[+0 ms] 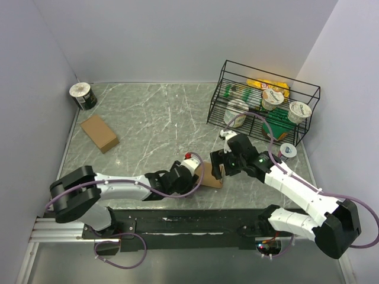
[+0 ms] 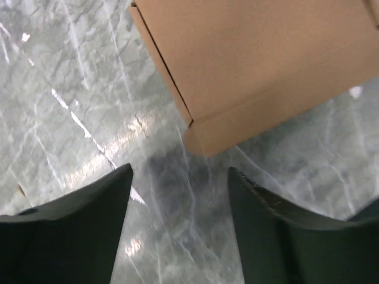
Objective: Fold the paper box
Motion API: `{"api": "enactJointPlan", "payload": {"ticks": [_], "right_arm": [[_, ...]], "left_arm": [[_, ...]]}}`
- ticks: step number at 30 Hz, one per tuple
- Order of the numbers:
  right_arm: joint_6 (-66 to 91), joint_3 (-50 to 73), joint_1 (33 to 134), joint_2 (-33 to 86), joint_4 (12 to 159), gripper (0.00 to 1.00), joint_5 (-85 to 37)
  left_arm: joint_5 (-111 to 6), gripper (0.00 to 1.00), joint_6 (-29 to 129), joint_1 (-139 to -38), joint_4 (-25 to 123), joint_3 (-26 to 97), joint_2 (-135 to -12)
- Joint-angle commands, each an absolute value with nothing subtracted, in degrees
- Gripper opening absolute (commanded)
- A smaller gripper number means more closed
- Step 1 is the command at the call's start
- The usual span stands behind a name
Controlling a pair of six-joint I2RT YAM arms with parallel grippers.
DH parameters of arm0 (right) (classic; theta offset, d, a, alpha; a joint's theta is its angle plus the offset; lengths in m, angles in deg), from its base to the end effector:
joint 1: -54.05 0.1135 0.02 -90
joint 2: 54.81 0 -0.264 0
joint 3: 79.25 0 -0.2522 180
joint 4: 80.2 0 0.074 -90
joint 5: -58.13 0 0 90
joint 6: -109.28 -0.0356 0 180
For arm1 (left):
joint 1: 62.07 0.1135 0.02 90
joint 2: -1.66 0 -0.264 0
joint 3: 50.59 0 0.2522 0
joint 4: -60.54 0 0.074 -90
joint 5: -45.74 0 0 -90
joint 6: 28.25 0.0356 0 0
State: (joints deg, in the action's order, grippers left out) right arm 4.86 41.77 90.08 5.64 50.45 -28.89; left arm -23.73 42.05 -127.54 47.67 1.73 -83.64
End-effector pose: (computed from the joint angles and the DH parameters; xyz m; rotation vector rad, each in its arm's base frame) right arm 0.1697 0.1257 0.2518 -0.4932 2.4602 0.4396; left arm 0.1296 -0.2538 0.1623 0.7465 2.2075 -0.3279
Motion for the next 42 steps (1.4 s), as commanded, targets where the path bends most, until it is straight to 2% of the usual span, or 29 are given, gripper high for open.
{"api": "enactJointPlan", "payload": {"ticks": [1, 5, 11, 15, 19, 27, 30, 31, 33, 38, 42], "right_arm": [[10.04, 39.80, 90.18, 7.93, 54.58, 1.00, -26.25], [15.57, 37.95, 90.79, 12.86, 55.10, 1.00, -25.98], [20.85, 39.25, 96.40, 14.80, 59.93, 1.00, -29.75], [24.72, 44.25, 106.41, 13.75, 67.82, 1.00, -37.57], [28.58, 45.50, 111.44, 16.37, 71.10, 1.00, -43.64], [31.32, 39.44, 118.30, 29.28, 66.71, 1.00, -52.51], [30.88, 38.03, 119.70, 32.71, 65.22, 0.92, -55.85], [30.79, 37.68, 120.06, 33.51, 64.69, 0.84, -58.30], [31.14, 37.15, 121.29, 35.54, 64.16, 0.76, -61.21], [30.70, 36.97, 123.48, 39.40, 63.10, 0.65, -67.73], [30.88, 37.76, 125.33, 40.03, 63.19, 0.52, -68.87]], "left_arm": [[-26.85, 0.79, 42.06, -127.19, 49.77, -0.62, -76.59], [-30.89, 0.90, 40.49, -125.61, 49.86, -3.69, -71.04], [-41.96, 0.93, 36.09, -116.05, 50.73, -10.28, -57.77], [-47.50, 0.98, 33.63, -106.13, 51.88, -12.75, -51.79], [-54.79, 0.99, 32.92, -100.48, 54.24, -13.10, -52.22], [-60.25, 1.00, 32.57, -95.56, 56.98, -13.01, -54.06], [-60.87, 0.99, 33.01, -94.85, 56.63, -13.10, -54.50], [-61.05, 0.99, 33.10, -94.76, 56.45, -13.19, -54.50], [-61.22, 0.99, 33.19, -94.32, 56.80, -13.63, -54.33], [-62.19, 0.96, 33.10, -93.79, 57.33, -13.63, -55.29], [-62.72, 0.96, 33.54, -93.53, 57.50, -13.19, -56.44]]}}
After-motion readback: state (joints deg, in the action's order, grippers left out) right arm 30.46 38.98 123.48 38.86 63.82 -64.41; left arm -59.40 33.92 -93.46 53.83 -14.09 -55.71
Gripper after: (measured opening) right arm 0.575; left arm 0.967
